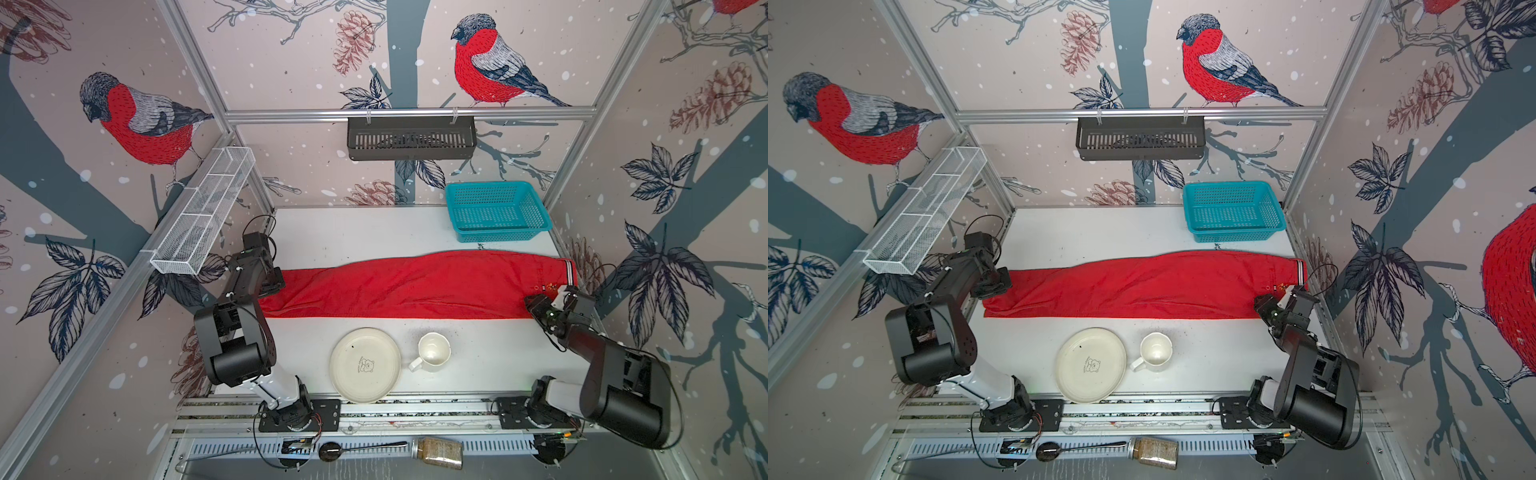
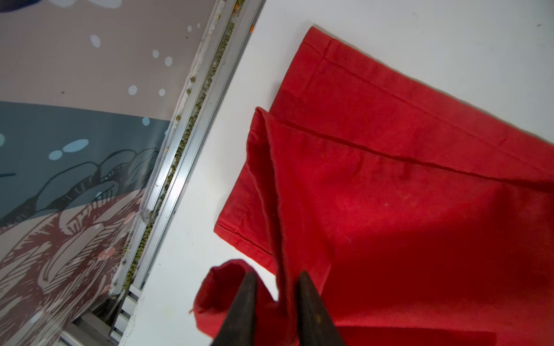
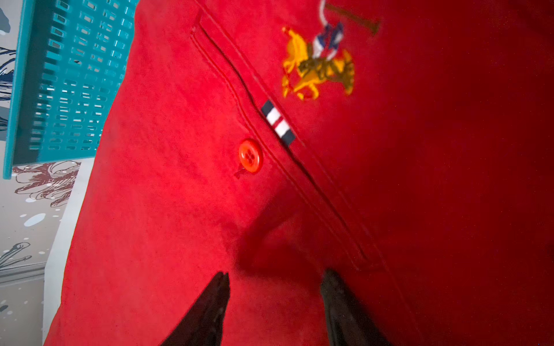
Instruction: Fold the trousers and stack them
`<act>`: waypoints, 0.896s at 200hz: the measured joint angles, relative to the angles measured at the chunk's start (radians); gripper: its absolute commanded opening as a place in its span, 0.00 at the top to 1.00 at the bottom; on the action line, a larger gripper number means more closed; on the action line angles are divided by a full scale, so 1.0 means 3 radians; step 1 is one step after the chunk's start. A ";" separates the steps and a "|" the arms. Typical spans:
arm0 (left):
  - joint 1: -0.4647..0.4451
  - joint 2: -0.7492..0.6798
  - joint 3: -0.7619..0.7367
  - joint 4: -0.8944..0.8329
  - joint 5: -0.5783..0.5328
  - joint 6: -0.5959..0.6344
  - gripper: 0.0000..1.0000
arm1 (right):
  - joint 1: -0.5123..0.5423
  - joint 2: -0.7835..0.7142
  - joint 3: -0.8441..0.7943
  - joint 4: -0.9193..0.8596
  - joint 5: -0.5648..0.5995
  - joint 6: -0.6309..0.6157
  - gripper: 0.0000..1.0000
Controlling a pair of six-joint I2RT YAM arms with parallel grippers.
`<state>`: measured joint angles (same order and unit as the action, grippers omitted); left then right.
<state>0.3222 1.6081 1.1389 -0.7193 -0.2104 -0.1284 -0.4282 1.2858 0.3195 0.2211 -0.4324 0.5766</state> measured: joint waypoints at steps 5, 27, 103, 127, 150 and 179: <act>0.0000 -0.0008 -0.0023 0.0000 0.0000 -0.0003 0.78 | 0.0001 0.0006 0.0000 0.0006 0.0000 0.0000 0.46; 0.0000 -0.0005 -0.0080 -0.0015 0.0006 -0.0013 1.00 | 0.0008 0.0023 0.0000 0.0039 -0.0001 0.0000 0.46; 0.0000 -0.0454 0.0271 -0.0011 -0.0003 0.0014 1.00 | 0.0019 0.0036 -0.0036 0.0130 0.0003 0.0005 0.46; 0.0000 -0.0601 0.0217 0.0280 0.0071 0.0118 1.00 | 0.0019 0.0036 -0.0070 0.0187 0.0003 0.0014 0.46; -0.0006 -0.0598 0.0037 0.0609 0.0088 0.0212 1.00 | 0.0005 0.0066 -0.0093 0.0275 -0.0017 0.0017 0.46; -0.0006 -0.0448 -0.0066 0.0833 -0.0011 0.0276 1.00 | -0.0015 0.0071 -0.0117 0.0329 -0.0038 0.0027 0.46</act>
<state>0.3202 1.4738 1.1191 -0.4694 -0.2138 -0.0456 -0.4328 1.3071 0.2844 0.3199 -0.4438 0.5846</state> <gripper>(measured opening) 0.068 0.536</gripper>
